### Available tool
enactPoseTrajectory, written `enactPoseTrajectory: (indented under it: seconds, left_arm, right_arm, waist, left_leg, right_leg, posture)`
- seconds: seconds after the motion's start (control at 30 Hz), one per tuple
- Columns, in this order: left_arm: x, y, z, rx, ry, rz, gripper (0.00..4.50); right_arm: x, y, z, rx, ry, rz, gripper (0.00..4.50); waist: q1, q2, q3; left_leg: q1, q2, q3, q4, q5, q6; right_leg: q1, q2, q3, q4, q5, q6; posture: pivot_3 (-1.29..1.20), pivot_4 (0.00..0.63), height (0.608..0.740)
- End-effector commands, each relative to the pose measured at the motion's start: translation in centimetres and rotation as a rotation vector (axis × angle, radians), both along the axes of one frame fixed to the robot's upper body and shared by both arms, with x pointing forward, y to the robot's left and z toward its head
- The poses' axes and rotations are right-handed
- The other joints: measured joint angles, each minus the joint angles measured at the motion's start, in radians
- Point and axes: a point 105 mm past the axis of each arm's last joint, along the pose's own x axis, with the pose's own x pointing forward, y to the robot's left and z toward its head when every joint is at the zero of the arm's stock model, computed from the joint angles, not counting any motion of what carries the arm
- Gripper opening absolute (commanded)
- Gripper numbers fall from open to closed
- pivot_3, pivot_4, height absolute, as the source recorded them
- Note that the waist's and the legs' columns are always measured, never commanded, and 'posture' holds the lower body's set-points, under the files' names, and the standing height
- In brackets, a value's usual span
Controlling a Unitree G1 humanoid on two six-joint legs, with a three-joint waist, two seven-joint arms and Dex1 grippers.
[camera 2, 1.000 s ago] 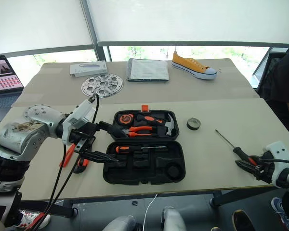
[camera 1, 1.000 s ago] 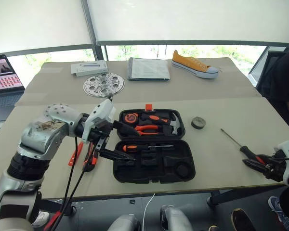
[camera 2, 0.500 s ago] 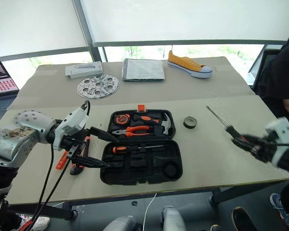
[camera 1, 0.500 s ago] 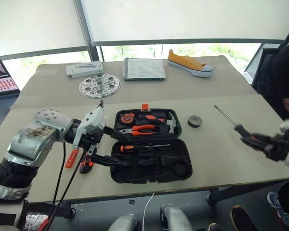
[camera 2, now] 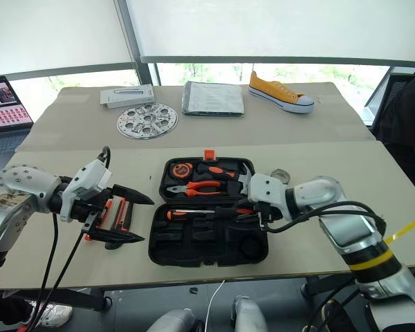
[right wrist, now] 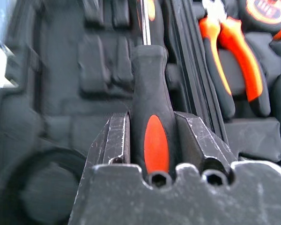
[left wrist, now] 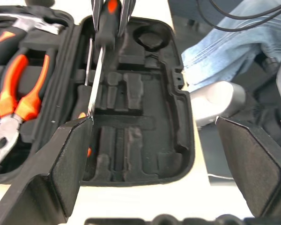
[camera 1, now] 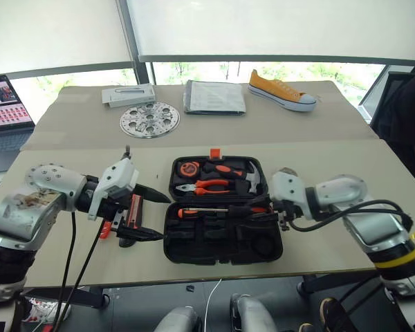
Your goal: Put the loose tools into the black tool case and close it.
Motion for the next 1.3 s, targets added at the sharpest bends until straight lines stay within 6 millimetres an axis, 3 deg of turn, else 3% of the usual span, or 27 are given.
enactPoseTrajectory:
  seconds: [0.03,0.3,0.37,0.47,0.57,0.63,0.73,1.03,1.3]
  left_arm:
    - [-0.4,-0.2,0.7,-0.014,-0.028,-0.009,4.5]
    - [-0.3,-0.3,0.8,-0.015,-0.038,-0.005,4.5]
    - [-0.3,-0.4,0.8,-0.015,-0.041,-0.009,4.5]
    - [-0.2,-0.4,0.8,-0.015,-0.043,-0.011,4.5]
    - [-0.1,-0.4,0.9,-0.015,-0.043,-0.01,4.5]
    - [-0.1,-0.4,0.8,-0.013,-0.042,-0.011,4.5]
    - [0.0,-0.5,0.7,-0.016,-0.044,-0.01,4.5]
    - [0.2,-0.7,0.7,-0.02,-0.05,-0.008,4.5]
    - [0.3,-0.7,0.6,-0.02,-0.054,-0.009,4.5]
  right_arm:
    - [0.3,-0.1,0.7,-0.026,-0.055,0.034,1.05]
    - [0.1,-0.1,0.1,-0.03,-0.042,0.03,1.05]
    - [0.3,0.2,0.4,-0.011,-0.046,0.017,2.06]
    - [0.1,0.8,1.4,0.043,-0.041,0.017,3.11]
    - [0.2,1.5,2.6,0.109,-0.034,-0.006,3.99]
    - [0.4,1.9,2.9,0.135,-0.034,-0.017,3.99]
    - [0.5,2.3,2.7,0.149,-0.031,-0.021,3.25]
    - [0.5,3.3,1.5,0.141,-0.014,-0.008,0.14]
    - [-0.1,2.6,-3.2,-0.056,0.047,0.011,0.03]
  waist:
    - [-0.002,0.0,0.0]
    - [-0.008,0.0,0.0]
    - [-0.009,0.0,0.0]
    - [-0.01,0.0,0.0]
    - [-0.011,0.0,0.0]
    - [-0.012,0.0,0.0]
    - [-0.011,0.0,0.0]
    - [-0.014,0.0,0.0]
    - [-0.016,0.0,0.0]
  left_leg:
    - [0.0,0.0,0.0,0.0,0.0,0.0]
    - [0.0,0.0,0.0,0.0,-0.001,-0.002]
    - [0.0,0.0,0.0,0.0,-0.001,-0.002]
    - [0.0,0.0,0.0,0.0,-0.001,-0.002]
    - [0.0,0.0,-0.001,0.0,-0.001,-0.002]
    - [0.0,0.0,-0.001,0.0,-0.001,-0.002]
    - [0.0,0.0,-0.001,0.0,-0.001,-0.002]
    - [0.0,0.0,-0.001,0.0,-0.001,-0.002]
    - [0.001,0.0,-0.001,0.0,-0.001,-0.002]
  right_leg:
    - [0.0,0.0,0.0,0.0,0.0,0.0]
    - [0.0,0.0,-0.001,0.0,0.0,-0.001]
    - [0.0,0.0,-0.001,0.0,0.0,-0.001]
    - [0.0,0.0,-0.001,0.0,0.0,-0.001]
    - [0.0,0.0,-0.002,0.0,0.0,-0.001]
    - [0.0,0.0,-0.002,0.0,0.0,-0.001]
    - [0.0,0.0,-0.002,0.0,0.0,-0.001]
    - [0.0,0.0,-0.002,0.0,0.0,-0.001]
    - [0.001,0.0,-0.003,0.0,0.0,-0.001]
  posture:
    - [0.0,0.15,0.74]
    - [0.0,0.15,0.74]
    - [0.0,0.15,0.74]
    - [0.0,0.15,0.74]
    - [0.0,0.15,0.74]
    - [0.0,0.15,0.74]
    - [0.0,0.15,0.74]
    - [0.0,0.15,0.74]
    - [0.0,0.15,0.74]
